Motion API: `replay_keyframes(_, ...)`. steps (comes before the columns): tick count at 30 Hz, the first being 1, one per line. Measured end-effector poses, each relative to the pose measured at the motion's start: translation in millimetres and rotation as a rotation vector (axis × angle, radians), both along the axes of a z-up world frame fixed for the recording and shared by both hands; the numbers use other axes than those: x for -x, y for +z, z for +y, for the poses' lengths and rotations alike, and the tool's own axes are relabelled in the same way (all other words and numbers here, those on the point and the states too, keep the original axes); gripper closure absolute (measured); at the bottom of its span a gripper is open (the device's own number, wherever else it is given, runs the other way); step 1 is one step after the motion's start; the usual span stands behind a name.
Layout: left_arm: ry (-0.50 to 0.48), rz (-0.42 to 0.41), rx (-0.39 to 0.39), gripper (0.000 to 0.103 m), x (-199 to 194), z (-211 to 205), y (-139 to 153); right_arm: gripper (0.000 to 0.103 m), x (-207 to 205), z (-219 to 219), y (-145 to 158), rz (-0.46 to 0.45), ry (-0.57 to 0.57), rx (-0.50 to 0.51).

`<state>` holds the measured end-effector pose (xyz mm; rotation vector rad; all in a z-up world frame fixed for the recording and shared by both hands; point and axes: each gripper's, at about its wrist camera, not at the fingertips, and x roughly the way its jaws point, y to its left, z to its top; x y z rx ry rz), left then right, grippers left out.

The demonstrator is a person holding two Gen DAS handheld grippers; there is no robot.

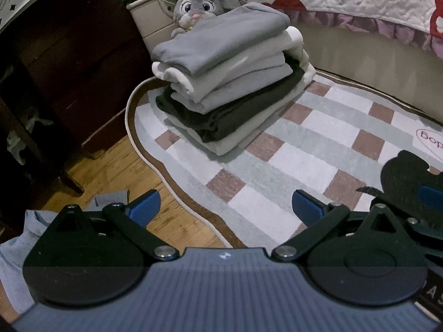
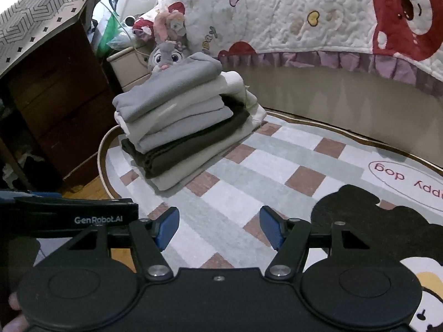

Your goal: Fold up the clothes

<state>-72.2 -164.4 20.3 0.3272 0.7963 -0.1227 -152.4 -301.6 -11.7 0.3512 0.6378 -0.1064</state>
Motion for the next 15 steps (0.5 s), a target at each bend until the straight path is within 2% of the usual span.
replay_keyframes(3,0.001,0.008,0.006,0.0,-0.2,-0.4,-1.5,0.034,0.5,-2.7,-2.2,0.019,-0.034,-0.002)
replay_keyframes(15,0.016,-0.02,0.022,0.0,1.0,3.9,1.6,0.034,-0.6,0.8,-4.6,0.041,-0.036,0.021)
